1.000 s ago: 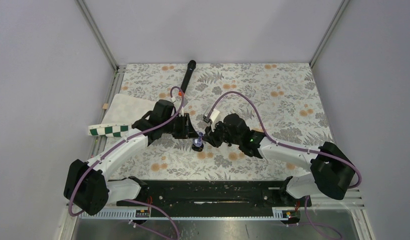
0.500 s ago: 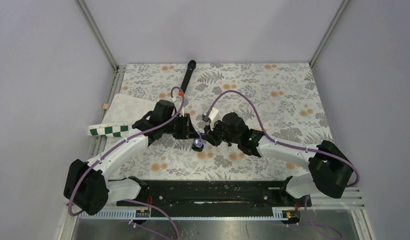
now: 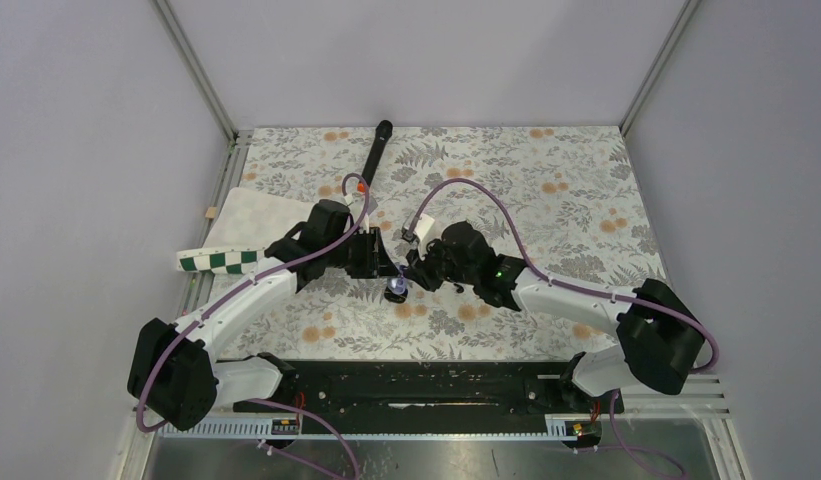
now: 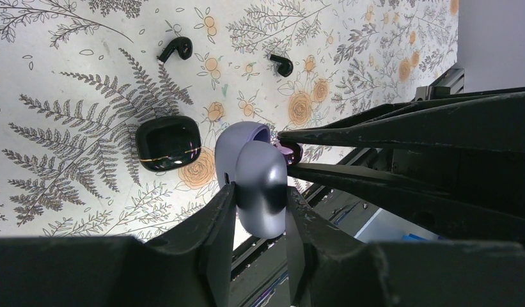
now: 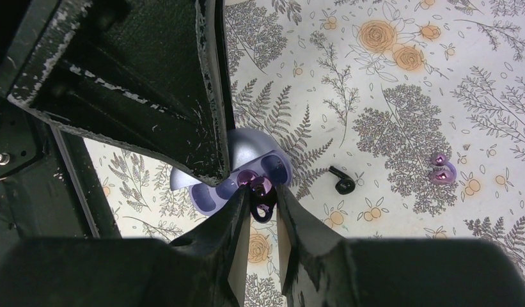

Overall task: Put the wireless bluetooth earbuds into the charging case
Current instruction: Insert the right earbud into the right side groove of the charging case.

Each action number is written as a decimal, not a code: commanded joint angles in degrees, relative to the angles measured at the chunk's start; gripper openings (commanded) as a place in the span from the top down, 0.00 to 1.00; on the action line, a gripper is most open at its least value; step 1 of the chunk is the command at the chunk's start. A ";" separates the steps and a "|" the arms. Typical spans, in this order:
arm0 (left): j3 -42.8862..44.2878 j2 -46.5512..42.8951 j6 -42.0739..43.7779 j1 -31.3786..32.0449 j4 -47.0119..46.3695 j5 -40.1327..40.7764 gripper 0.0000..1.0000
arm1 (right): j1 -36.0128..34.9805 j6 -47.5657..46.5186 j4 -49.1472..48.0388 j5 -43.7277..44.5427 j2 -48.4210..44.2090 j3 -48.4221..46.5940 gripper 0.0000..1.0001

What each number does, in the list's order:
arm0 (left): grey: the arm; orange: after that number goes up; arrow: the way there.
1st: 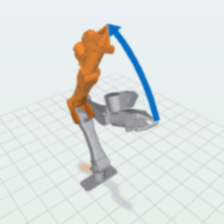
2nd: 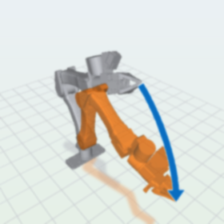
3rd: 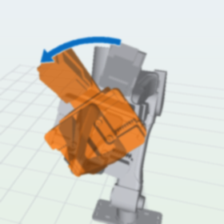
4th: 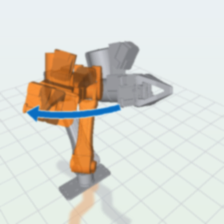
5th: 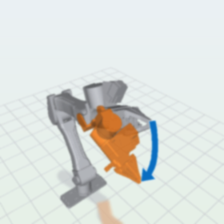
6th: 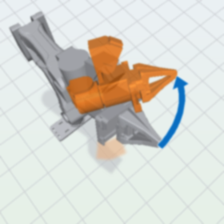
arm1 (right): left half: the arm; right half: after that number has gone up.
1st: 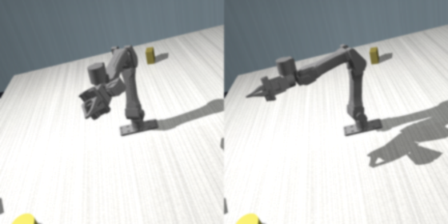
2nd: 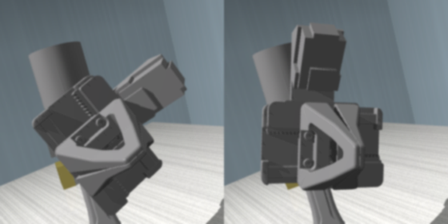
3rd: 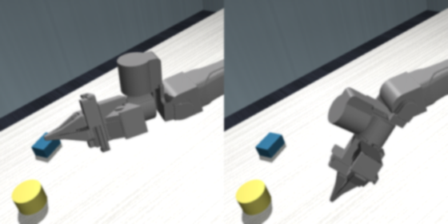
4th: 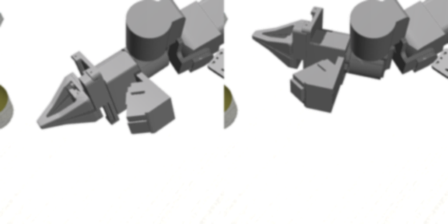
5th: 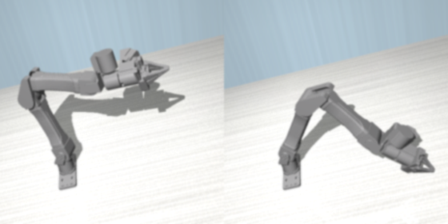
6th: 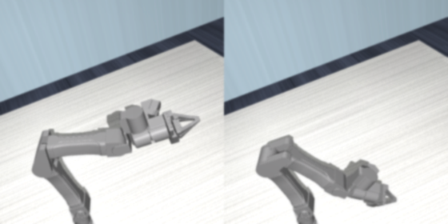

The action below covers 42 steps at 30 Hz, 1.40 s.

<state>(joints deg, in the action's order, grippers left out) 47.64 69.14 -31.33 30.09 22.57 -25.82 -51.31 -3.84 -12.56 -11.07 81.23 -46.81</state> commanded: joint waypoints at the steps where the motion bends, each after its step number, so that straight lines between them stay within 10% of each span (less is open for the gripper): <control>1: 2.37 -0.29 -0.13 0.66 -2.51 -0.80 1.00 | 0.33 -0.98 0.52 -0.09 0.55 -3.21 0.83; 42: 2.64 2.23 0.31 0.99 -4.50 -7.85 1.00 | -0.28 -2.71 5.90 -3.61 0.89 -6.18 0.65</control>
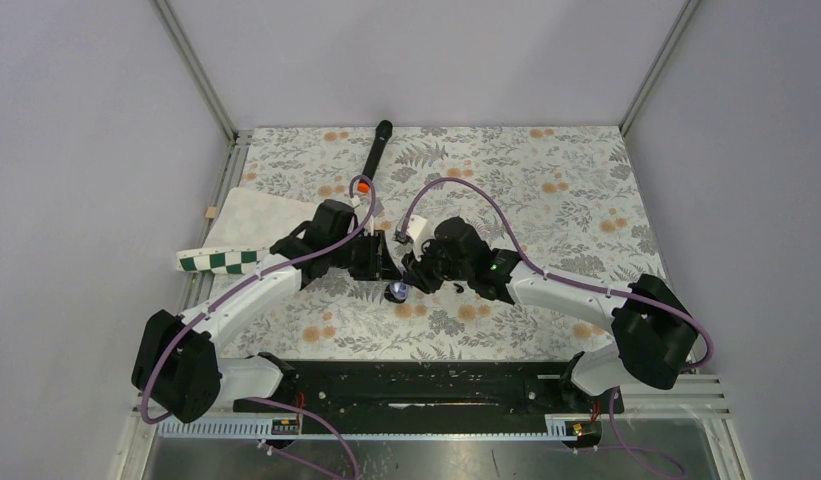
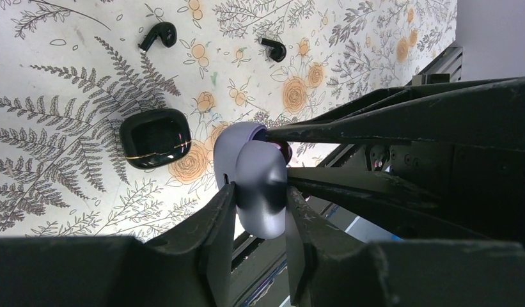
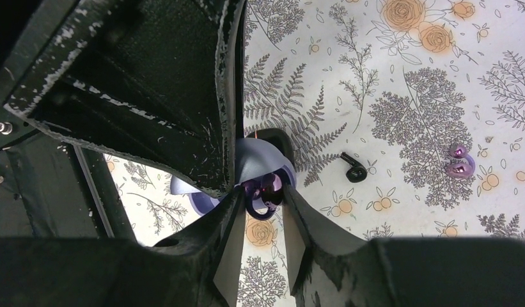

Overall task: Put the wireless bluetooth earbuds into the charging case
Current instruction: Insert the right earbud into the right side groove of the charging case.

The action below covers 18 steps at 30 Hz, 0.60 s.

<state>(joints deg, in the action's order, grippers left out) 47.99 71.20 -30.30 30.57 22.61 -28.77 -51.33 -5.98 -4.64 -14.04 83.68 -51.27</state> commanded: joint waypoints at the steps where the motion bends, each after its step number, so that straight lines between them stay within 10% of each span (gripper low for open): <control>1: 2.29 0.21 -0.80 0.54 -4.66 -4.91 1.00 | -0.26 -0.58 -2.15 -0.40 -1.81 -1.51 0.63; 18: 2.09 1.57 -0.83 0.55 -5.20 -5.15 1.00 | -0.26 -0.13 -4.11 0.41 -7.42 1.46 0.43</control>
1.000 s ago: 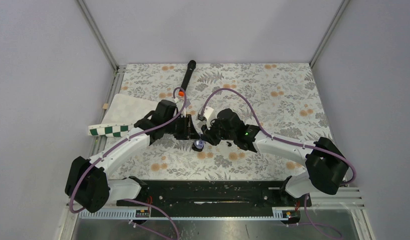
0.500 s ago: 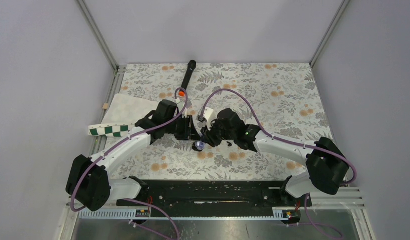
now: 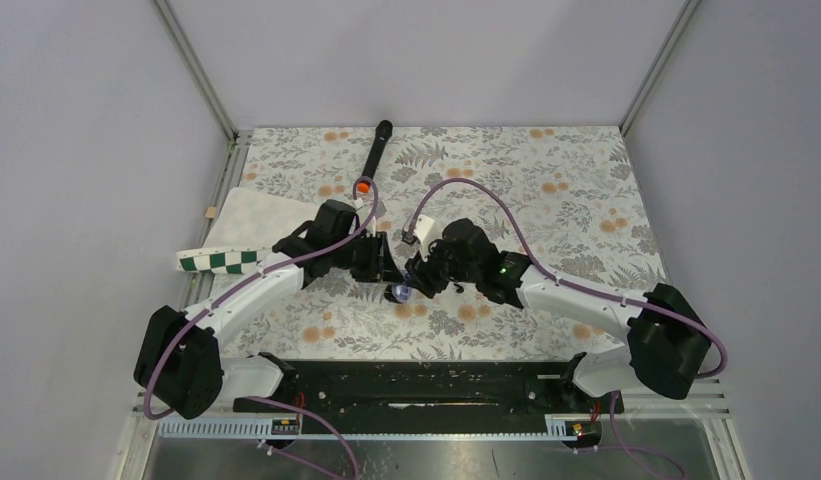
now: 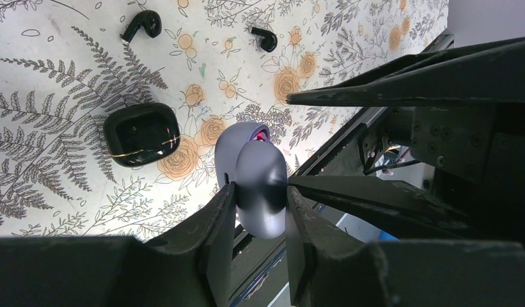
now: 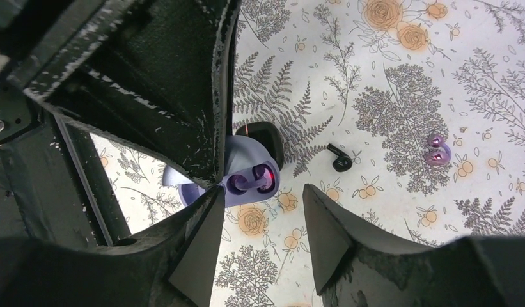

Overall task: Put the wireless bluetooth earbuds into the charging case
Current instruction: Insert the right earbud into the right side groove of the charging case.

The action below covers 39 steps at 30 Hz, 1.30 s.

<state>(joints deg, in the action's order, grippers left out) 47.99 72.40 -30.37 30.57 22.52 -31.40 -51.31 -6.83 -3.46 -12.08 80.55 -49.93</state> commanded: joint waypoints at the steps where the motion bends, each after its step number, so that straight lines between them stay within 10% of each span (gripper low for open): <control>1: 2.15 0.48 -0.70 0.52 -5.12 -2.41 1.00 | -0.28 0.89 -5.12 -1.56 -5.28 0.68 0.43; 11: 4.00 0.63 1.03 -2.67 -3.09 -2.80 1.00 | 0.96 6.26 -2.90 13.52 -18.13 7.90 0.16; 23: 0.81 -6.79 -5.22 -8.32 -5.29 3.25 1.00 | 10.37 29.60 27.78 15.37 12.29 -24.20 0.30; 39: -2.60 -9.50 -5.92 -8.29 -5.80 2.53 1.00 | 14.08 42.05 29.54 15.46 37.46 -41.80 0.55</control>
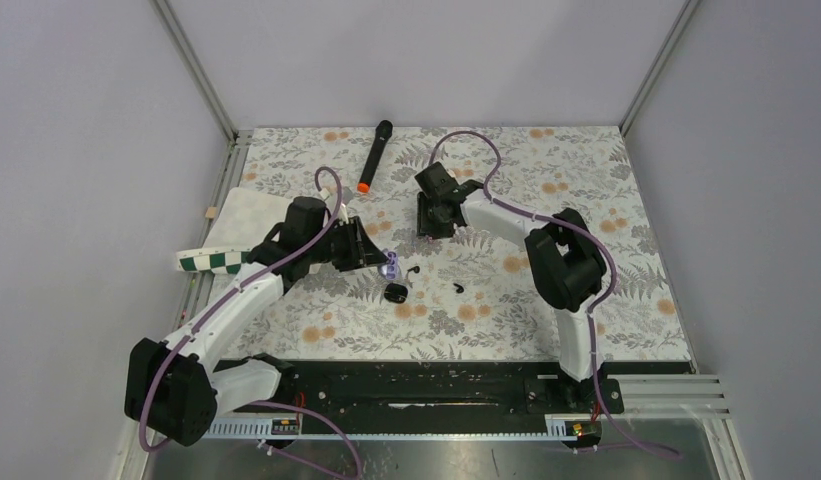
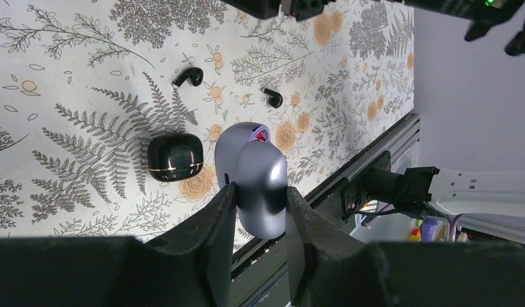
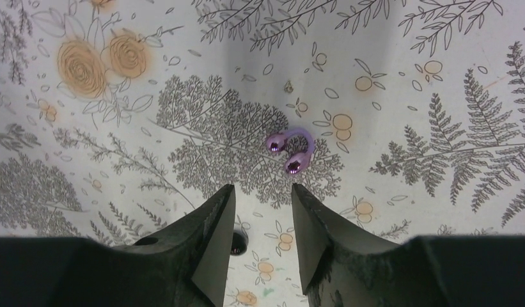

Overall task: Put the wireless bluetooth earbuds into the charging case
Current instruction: Insert the right earbud into the right side groove of the charging case.

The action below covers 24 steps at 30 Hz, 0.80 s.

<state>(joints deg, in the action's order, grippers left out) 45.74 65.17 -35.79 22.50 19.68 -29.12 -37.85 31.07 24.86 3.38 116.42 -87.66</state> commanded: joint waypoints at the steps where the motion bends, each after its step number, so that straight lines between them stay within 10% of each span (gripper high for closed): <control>1: -0.46 -2.36 -0.45 -0.25 -3.10 0.26 1.00 | 0.73 4.70 1.47 0.35 2.27 -4.66 0.56; 24: -0.88 -1.91 -0.24 -0.26 -3.85 -0.72 1.00 | 1.67 9.43 -5.09 -5.34 0.09 2.71 0.60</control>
<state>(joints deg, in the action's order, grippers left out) 44.40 63.77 -35.88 22.50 19.35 -29.19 -36.42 39.99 21.43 -1.23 120.90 -86.48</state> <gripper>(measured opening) 0.295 0.400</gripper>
